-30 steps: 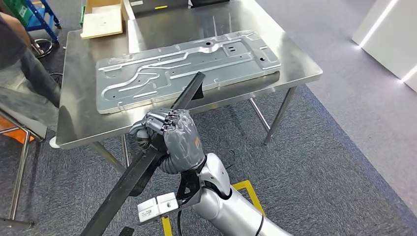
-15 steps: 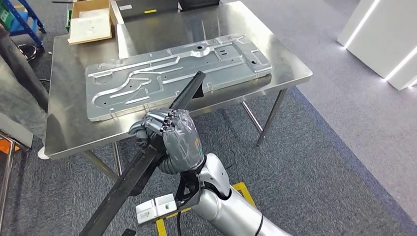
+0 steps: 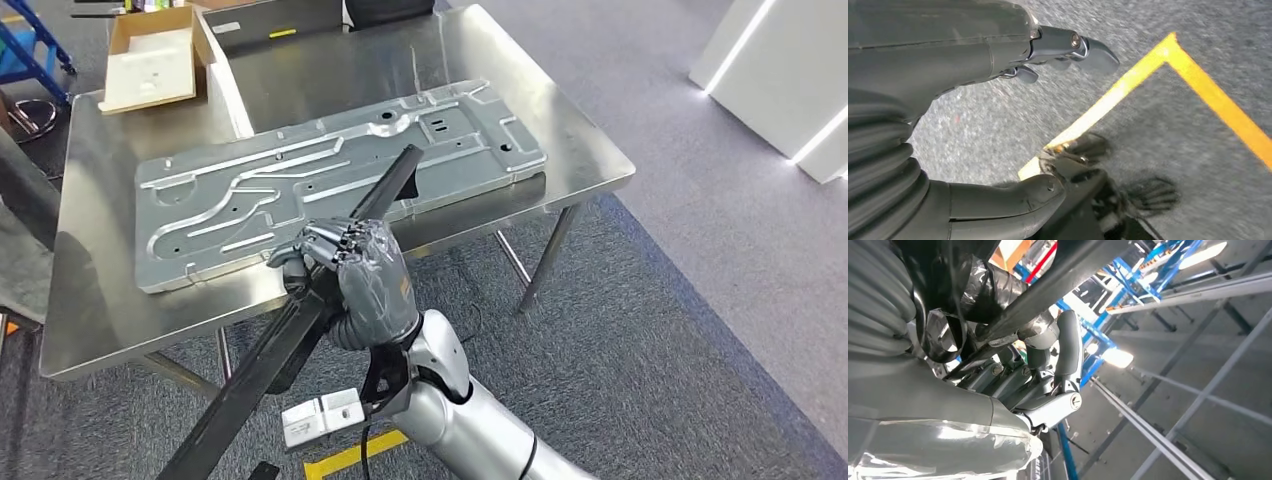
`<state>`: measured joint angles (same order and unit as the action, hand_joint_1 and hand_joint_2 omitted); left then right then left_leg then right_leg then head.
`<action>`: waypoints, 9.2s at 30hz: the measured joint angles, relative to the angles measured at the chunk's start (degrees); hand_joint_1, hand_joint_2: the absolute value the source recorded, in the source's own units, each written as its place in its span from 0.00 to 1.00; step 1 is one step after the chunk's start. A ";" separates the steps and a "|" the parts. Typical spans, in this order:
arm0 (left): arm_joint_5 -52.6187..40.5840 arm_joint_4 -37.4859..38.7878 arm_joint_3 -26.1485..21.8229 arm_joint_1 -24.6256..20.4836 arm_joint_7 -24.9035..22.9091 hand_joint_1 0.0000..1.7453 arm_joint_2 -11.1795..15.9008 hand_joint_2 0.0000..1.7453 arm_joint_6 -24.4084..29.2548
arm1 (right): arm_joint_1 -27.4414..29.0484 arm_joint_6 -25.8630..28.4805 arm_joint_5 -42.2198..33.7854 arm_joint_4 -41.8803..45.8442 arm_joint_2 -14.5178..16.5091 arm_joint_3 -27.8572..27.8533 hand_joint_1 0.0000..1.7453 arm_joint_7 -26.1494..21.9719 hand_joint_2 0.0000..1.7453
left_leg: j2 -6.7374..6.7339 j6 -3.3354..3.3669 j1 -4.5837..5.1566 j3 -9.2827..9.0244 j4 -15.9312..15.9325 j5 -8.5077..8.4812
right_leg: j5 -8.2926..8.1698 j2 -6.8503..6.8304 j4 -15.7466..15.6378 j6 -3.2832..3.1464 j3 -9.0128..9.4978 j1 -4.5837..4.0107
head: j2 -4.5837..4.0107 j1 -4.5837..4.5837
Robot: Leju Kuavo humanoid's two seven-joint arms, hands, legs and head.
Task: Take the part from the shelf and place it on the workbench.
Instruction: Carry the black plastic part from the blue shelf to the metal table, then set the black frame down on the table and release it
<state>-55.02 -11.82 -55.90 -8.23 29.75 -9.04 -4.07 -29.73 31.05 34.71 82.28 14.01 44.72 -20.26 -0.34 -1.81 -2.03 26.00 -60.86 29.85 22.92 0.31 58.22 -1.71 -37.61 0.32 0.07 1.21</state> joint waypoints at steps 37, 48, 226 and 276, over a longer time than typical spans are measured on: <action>1.19 -0.02 -0.16 -0.06 -0.68 0.00 0.08 1.00 1.20 | 0.42 0.69 3.47 -0.26 -1.01 -0.74 1.00 0.99 1.00 | 0.51 0.86 0.63 17.33 -13.16 -0.39 | 5.74 0.20 1.44 -0.19 5.44 -0.24 | 0.01 -0.08; 1.19 -0.02 -0.14 -0.30 -0.55 0.00 0.10 1.00 1.22 | 0.07 0.82 3.86 -0.06 -1.08 -0.75 1.00 1.03 1.00 | 0.39 4.07 1.65 8.60 3.71 -5.90 | 9.71 0.11 6.74 1.67 3.58 -0.53 | 0.01 -0.07; 1.55 -0.04 5.76 -3.01 0.42 0.00 -1.11 0.00 -0.20 | -45.90 -36.91 -2.95 -62.04 -7.05 -48.28 0.00 24.21 0.00 | 0.78 1.80 1.28 10.12 1.32 -5.26 | 2.09 -0.22 1.40 1.33 1.45 -0.02 | -0.01 -0.25; 2.57 -0.04 8.09 -2.86 0.20 0.00 -1.86 0.00 0.79 | -40.21 -15.83 26.86 -55.05 -11.64 -22.81 0.00 26.11 0.00 | 0.58 1.08 0.80 10.44 -0.07 -3.56 | 1.58 -0.18 0.81 1.19 1.49 0.71 | -0.01 -0.23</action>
<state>-52.45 -11.87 -47.81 -11.09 29.95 -10.90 -3.27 -69.94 15.22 61.57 27.22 2.37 21.91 5.86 0.24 -0.73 -1.24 36.44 -60.93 26.29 24.49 0.13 59.02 -0.52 -36.12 1.03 0.07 0.98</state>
